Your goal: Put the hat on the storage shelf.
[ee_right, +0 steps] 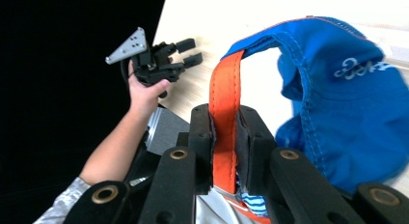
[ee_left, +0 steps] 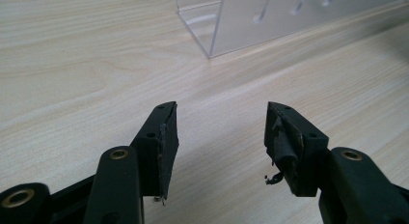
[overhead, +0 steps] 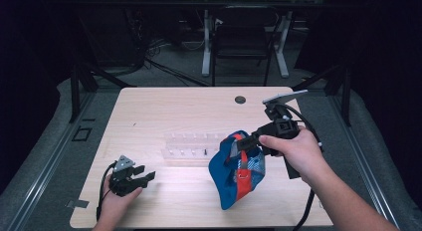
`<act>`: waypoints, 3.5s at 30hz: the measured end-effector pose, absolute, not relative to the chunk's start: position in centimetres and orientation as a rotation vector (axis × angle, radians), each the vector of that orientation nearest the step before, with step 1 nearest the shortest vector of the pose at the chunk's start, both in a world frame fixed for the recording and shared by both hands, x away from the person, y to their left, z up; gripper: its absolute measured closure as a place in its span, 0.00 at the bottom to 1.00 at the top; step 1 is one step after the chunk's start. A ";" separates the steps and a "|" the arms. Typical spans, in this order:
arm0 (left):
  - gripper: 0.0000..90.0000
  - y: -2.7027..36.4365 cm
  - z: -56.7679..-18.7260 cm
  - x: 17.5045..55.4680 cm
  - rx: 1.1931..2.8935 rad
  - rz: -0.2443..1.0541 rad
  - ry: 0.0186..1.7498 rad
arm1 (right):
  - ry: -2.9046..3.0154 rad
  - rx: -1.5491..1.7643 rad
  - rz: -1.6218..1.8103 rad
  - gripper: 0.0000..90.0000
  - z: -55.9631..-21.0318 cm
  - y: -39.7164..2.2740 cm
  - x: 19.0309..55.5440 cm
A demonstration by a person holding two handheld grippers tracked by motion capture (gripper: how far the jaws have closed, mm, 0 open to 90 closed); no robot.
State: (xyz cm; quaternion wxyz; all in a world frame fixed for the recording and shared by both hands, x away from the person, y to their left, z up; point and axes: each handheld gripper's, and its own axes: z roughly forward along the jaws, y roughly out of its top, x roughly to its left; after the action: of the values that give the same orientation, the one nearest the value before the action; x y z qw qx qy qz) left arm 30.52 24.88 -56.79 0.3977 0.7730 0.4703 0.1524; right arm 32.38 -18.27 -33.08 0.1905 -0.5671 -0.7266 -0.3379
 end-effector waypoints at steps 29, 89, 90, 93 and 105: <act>0.50 24.6 -56.8 30.5 1.938 0.382 1.192 | -1.891 -1.540 -1.169 0.87 -31.1 -18.6 34.6; 0.55 16.0 -51.8 28.9 1.970 0.424 0.872 | -1.865 -1.558 -1.291 0.87 -29.5 -16.0 38.3; 0.55 15.6 -51.6 28.9 1.970 0.423 0.862 | -1.866 -1.561 -1.289 0.87 -29.5 -16.0 38.4; 0.56 14.2 -51.3 29.0 1.992 0.427 0.830 | -1.860 -1.562 -1.297 0.87 -29.6 -15.9 38.5; 0.61 10.2 -49.9 28.3 2.020 0.405 0.708 | -1.863 -1.561 -1.298 0.87 -29.7 -15.7 38.6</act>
State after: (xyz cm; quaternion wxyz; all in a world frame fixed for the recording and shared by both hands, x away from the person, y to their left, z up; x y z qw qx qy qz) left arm 28.25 10.24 -49.91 0.4632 0.8218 0.2882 0.1647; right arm 38.63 -15.71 -29.73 0.1918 -0.5561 -0.6635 -0.4623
